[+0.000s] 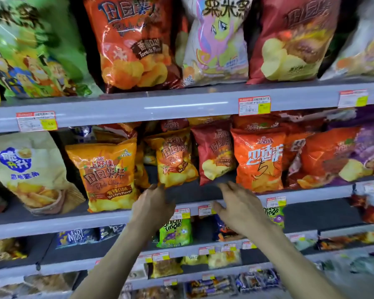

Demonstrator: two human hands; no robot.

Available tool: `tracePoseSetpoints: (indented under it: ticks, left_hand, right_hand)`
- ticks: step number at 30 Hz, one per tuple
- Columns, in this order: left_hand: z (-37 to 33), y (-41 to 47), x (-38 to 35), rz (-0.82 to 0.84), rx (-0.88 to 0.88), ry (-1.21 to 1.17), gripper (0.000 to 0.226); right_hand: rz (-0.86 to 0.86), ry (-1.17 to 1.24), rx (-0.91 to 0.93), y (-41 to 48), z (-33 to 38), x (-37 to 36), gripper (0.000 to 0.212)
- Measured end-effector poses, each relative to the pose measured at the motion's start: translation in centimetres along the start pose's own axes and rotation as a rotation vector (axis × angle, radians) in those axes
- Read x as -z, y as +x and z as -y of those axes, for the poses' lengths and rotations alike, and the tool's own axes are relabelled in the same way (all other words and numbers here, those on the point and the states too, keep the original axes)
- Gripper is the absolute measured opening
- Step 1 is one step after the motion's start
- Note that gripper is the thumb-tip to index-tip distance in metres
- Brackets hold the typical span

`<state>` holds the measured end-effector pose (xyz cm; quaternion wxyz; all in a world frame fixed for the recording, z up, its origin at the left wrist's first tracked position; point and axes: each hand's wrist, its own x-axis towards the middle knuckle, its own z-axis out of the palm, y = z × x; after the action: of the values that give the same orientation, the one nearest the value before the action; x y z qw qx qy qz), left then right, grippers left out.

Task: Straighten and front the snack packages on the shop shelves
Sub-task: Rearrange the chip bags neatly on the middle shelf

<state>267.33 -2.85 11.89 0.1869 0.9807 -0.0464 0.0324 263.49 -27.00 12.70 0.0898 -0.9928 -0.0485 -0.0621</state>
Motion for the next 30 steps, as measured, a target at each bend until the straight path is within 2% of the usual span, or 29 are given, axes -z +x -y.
tracePoseSetpoints:
  ticks: [5,9,12,16,20,26,30]
  left_hand:
    - [0.1,2.7,-0.2,0.004,0.035,-0.06,0.038]
    - [-0.1,4.8,-0.9,-0.015,0.088,-0.193,0.084]
    - [-0.6,6.4,-1.8,-0.058,0.093,-0.302,0.1]
    - [-0.3,8.5,-3.0,-0.083,0.129,-0.415,0.107]
    - [0.6,10.6,-4.1,-0.099,0.176,-0.606,0.115]
    - [0.0,12.2,-3.8,-0.149,0.209,-0.898,0.11]
    - [-0.3,12.4,-4.0,-0.206,0.257,-0.936,0.111]
  right_hand:
    - [-0.013,0.041,0.013,3.3,0.9,-0.3,0.059]
    - [-0.076,0.078,-0.058,5.3,1.7,-0.1,0.057]
    - [-0.115,0.084,-0.118,6.5,1.5,-0.3,0.066]
    - [-0.118,0.171,-0.184,7.8,0.9,-1.1,0.086]
    - [-0.092,0.424,-0.277,9.1,0.4,-2.5,0.096]
    - [-0.068,0.698,-0.397,10.8,0.0,-4.2,0.107]
    - [-0.075,0.745,-0.432,11.7,-0.4,-5.2,0.116]
